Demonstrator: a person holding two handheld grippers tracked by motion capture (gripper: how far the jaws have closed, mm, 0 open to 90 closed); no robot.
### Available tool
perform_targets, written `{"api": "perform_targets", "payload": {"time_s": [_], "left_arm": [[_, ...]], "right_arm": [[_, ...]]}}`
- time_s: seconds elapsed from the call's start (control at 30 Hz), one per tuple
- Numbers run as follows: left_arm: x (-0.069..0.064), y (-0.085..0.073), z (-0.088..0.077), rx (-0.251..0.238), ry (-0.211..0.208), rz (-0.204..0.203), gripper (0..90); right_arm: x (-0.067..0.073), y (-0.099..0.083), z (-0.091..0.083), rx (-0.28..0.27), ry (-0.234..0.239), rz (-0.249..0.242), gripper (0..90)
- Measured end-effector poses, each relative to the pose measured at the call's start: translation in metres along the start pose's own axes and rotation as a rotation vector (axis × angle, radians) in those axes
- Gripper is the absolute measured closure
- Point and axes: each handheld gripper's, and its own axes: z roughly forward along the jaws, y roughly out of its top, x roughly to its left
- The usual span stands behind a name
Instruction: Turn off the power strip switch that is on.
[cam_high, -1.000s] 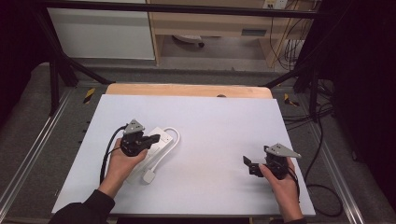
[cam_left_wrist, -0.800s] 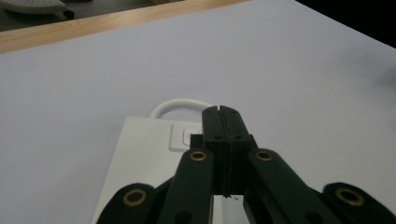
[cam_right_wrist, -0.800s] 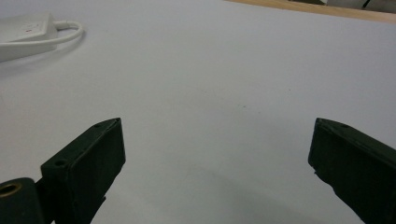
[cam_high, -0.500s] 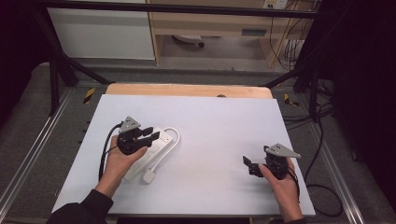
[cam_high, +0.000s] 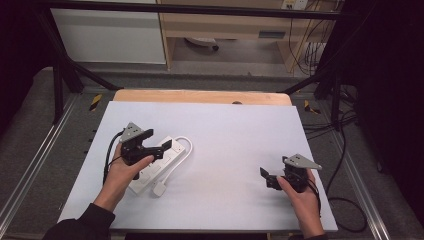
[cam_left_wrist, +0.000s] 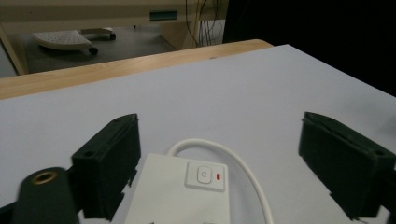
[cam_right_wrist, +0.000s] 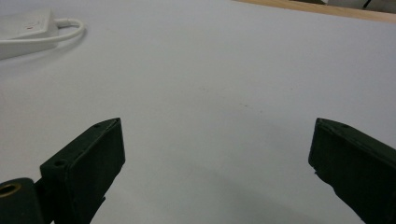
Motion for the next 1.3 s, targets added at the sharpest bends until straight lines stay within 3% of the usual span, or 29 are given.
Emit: {"api": "perform_targets", "payload": {"time_s": [0.37,0.77,0.93,1.3], "left_arm": [[0.002,0.006,-0.015,-0.032,-0.002,-0.013,6.8],[0.003,0.003,-0.038,-0.017,-0.013,-0.005,5.9],[0.006,0.004,-0.053,-0.044,0.006,0.001,5.9],[0.016,-0.002,-0.083,-0.052,0.019,-0.010,5.9]], "right_arm": [[0.000,0.000,0.001,0.002,0.001,0.000,4.0],[0.000,0.000,0.001,0.004,-0.001,-0.001,4.1],[0.000,0.000,0.001,0.004,-0.001,0.003,4.0],[-0.001,0.000,0.001,0.006,-0.002,0.003,4.1]]}}
